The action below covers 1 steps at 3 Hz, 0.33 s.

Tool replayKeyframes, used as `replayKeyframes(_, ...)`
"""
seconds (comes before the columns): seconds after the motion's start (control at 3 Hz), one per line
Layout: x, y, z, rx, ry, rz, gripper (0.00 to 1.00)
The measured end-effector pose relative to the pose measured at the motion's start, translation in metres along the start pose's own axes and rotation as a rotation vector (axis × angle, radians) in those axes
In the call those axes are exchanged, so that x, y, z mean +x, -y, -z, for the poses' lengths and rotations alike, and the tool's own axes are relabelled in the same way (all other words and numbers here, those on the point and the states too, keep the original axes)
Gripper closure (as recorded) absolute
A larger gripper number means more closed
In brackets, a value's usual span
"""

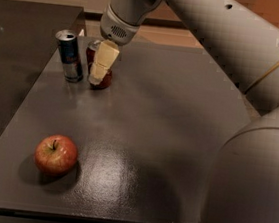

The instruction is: Move coke can near redbull can

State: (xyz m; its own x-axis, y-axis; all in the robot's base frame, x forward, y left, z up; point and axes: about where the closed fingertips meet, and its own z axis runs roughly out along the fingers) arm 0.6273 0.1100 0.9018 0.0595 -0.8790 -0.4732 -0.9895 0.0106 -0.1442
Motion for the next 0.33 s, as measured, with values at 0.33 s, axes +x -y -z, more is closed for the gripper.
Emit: replayKeyframes(0.33,0.0000,0.0000,-0.0001,0.000,0.000,0.000,0.00)
